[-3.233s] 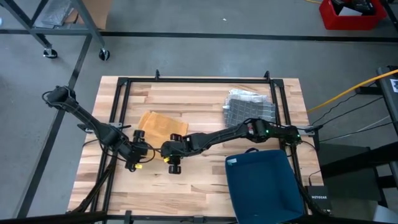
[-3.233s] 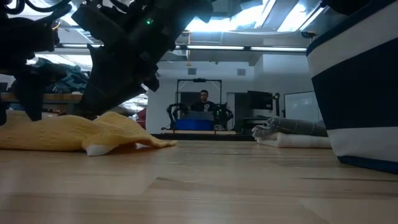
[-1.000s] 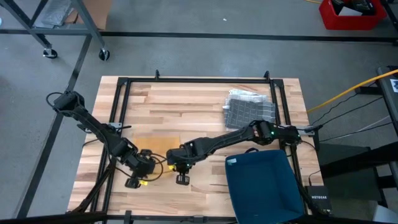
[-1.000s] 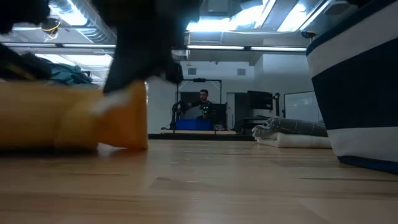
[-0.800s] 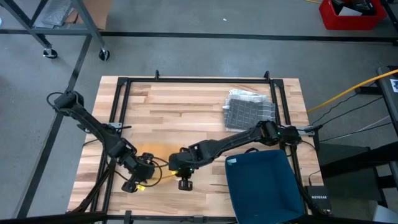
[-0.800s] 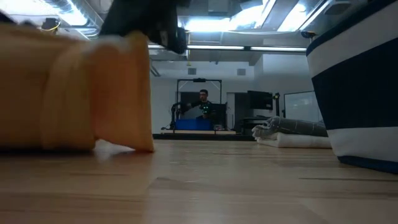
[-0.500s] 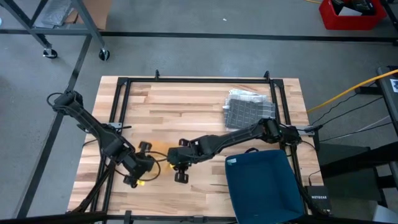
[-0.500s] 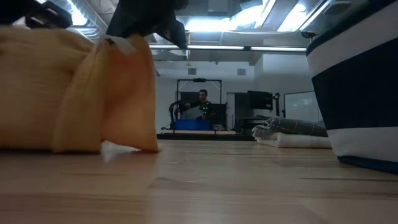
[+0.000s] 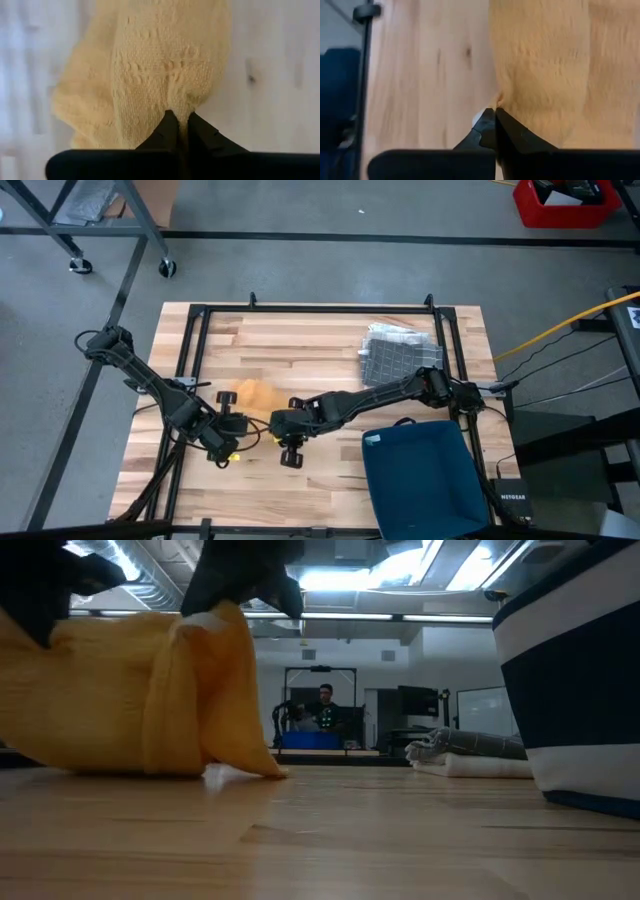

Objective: Fold towel
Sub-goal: Fold yellow towel

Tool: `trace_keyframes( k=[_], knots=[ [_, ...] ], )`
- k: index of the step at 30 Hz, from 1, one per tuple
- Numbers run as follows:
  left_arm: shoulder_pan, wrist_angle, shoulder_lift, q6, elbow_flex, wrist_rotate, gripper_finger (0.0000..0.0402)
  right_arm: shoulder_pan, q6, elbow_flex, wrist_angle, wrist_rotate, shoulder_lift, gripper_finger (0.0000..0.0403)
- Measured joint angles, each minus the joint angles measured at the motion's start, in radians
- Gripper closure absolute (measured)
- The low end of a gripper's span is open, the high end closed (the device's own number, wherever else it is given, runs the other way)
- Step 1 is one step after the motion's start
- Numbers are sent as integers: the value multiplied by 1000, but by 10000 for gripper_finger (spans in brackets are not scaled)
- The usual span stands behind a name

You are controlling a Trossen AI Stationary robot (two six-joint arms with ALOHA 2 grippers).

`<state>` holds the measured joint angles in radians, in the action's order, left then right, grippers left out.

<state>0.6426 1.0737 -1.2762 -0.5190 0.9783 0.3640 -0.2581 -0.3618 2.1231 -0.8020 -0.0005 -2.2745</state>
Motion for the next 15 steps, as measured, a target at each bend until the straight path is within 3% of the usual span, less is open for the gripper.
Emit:
trace_keyframes(
  k=[3,8,15],
  knots=[
    [6,-17,0,4,1,-73,393,-12,26,20,-97,-28,0,400],
    [19,-24,0,59,34,-85,396,-24,105,54,-269,18,0,400],
    [22,-17,0,81,79,-106,394,-31,100,57,-281,23,1,400]
  ],
)
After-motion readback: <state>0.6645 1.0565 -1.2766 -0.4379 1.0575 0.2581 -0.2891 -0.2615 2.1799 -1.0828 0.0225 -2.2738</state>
